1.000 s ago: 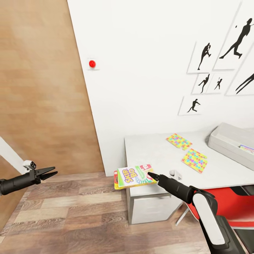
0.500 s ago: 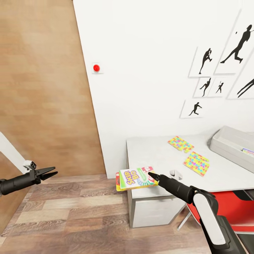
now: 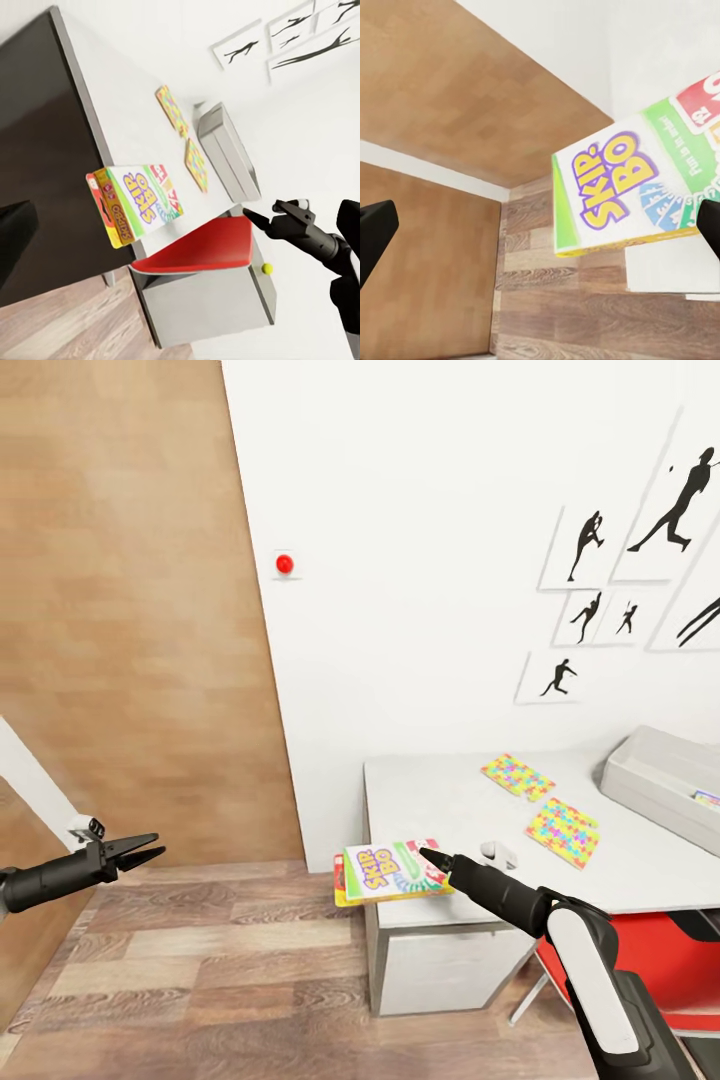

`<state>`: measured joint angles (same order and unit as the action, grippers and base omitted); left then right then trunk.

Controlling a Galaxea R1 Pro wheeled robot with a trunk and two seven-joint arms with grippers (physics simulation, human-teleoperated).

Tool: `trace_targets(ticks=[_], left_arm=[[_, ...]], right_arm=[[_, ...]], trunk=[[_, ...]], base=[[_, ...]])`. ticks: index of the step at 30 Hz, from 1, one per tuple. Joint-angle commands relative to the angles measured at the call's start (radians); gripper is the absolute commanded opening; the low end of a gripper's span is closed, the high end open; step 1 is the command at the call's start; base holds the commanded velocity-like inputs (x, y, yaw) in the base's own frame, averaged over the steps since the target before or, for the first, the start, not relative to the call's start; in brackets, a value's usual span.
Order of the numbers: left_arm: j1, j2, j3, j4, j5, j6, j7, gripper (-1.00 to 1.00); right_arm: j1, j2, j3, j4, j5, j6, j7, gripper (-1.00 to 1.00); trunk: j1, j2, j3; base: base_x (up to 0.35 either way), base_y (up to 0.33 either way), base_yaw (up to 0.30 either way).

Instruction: Put all the toys in the child's room - the three board games (two on the bed and one on the table), the two jigsaw puzzles on the table, and the tennis ball on the table - inside the toy box on the table in the child's room.

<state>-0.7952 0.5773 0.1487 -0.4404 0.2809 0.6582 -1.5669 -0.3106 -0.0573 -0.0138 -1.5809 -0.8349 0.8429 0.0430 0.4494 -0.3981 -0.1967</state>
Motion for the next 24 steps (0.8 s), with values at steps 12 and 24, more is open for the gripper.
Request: trace_targets(ticks=[12, 24], left_arm=[[-0.001, -0.002, 0.0, 0.0, 0.0, 0.009, -0.004, 1.0], [-0.001, -0.002, -0.001, 0.0, -0.002, 0.009, -0.004, 1.0]], right_arm=[[-0.001, 0.003, -0.001, -0.001, 0.004, 0.006, 0.005, 1.0], [-0.001, 0.003, -0.003, -0.001, 0.004, 0.005, 0.005, 1.0]], trunk=[[0.001, -0.002, 0.018], [0.001, -0.002, 0.035]], base=[[0.0, 0.0, 0.063], [0.001, 0.0, 0.058]])
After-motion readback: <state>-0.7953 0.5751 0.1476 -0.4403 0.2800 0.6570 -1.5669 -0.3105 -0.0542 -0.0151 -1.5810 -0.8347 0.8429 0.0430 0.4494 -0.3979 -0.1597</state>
